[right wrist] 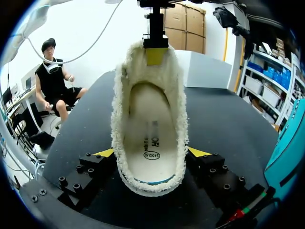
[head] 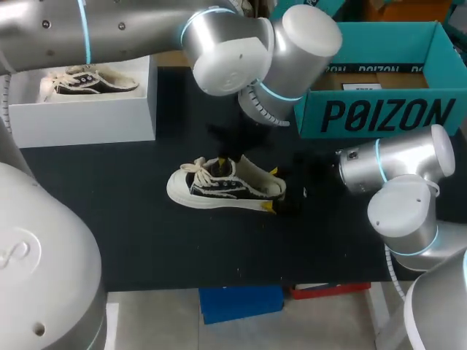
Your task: Take the shoe out of the shoebox, open the shoe tongue, remove and reinsert the insole, then place the shoe into the shoebox
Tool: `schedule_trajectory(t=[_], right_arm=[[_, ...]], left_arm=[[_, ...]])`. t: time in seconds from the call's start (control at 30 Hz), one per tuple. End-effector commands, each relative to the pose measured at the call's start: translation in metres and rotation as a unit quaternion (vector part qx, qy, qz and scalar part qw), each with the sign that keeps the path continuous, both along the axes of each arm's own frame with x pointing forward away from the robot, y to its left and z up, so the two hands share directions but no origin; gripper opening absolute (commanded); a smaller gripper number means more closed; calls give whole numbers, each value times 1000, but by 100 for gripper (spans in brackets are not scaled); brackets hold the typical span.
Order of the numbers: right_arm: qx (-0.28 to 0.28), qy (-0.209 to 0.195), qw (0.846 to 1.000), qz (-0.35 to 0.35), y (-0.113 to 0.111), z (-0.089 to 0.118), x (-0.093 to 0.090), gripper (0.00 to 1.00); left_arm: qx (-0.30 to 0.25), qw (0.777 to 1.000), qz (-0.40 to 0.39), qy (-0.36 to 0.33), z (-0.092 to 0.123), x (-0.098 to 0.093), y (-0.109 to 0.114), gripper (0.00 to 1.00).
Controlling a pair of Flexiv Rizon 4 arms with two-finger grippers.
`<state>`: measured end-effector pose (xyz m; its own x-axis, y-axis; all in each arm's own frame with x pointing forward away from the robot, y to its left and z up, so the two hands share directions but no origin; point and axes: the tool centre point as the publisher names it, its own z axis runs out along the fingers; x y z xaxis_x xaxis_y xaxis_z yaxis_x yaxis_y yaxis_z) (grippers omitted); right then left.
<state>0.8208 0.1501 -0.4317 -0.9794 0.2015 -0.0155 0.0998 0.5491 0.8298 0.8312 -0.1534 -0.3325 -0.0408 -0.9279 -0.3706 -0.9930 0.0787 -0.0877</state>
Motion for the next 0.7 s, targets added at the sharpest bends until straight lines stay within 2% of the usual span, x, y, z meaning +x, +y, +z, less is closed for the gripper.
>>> schedule_trajectory(t=[0.03,0.4,0.7], right_arm=[[-2,1,1000,0,3,-1,1,0],[-2,1,1000,0,3,-1,1,0],[-2,1,1000,0,3,-1,1,0]], left_arm=[[-53,998,-12,-22,15,-9,23,0],[-45,998,16,-32,9,-13,64,0],[-37,998,36,-30,1,-15,86,0]])
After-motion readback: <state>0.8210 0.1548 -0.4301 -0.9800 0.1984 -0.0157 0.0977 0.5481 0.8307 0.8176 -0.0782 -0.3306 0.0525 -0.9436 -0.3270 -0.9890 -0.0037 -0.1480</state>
